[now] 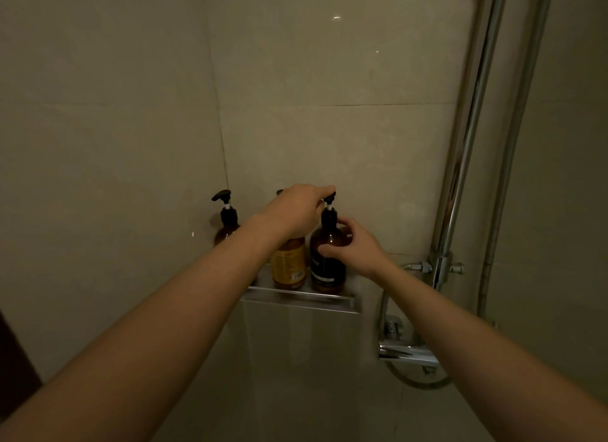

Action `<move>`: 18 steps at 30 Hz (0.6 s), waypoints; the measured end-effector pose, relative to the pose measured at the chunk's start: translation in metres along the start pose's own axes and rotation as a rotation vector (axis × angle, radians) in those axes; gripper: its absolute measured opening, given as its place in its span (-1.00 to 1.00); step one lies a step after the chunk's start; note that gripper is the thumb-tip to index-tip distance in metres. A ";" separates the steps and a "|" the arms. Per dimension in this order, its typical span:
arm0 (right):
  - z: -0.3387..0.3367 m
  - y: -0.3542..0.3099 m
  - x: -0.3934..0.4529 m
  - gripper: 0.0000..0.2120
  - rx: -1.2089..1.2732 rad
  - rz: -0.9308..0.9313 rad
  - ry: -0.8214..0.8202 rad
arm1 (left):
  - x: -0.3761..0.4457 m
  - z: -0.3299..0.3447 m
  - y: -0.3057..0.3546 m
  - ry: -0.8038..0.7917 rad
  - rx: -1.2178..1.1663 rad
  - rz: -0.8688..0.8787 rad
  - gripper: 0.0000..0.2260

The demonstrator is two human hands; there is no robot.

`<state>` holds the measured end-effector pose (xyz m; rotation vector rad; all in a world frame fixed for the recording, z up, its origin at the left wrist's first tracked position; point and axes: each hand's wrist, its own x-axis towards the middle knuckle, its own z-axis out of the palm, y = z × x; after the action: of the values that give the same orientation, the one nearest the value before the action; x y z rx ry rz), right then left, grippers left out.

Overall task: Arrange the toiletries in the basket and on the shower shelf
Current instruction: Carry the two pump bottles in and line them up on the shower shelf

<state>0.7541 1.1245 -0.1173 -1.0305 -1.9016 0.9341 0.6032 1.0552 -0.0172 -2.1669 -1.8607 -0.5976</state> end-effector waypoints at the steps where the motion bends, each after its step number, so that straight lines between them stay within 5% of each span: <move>1: 0.002 0.000 -0.001 -0.13 -0.016 -0.007 0.020 | 0.000 0.000 0.000 -0.006 -0.009 -0.011 -0.56; 18: -0.002 -0.003 -0.004 -0.04 0.060 -0.035 0.017 | -0.022 -0.001 0.007 -0.170 -0.153 -0.079 -0.27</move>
<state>0.7566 1.1205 -0.1146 -0.9636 -1.8606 0.9534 0.6076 1.0343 -0.0253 -2.3147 -2.0577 -0.6068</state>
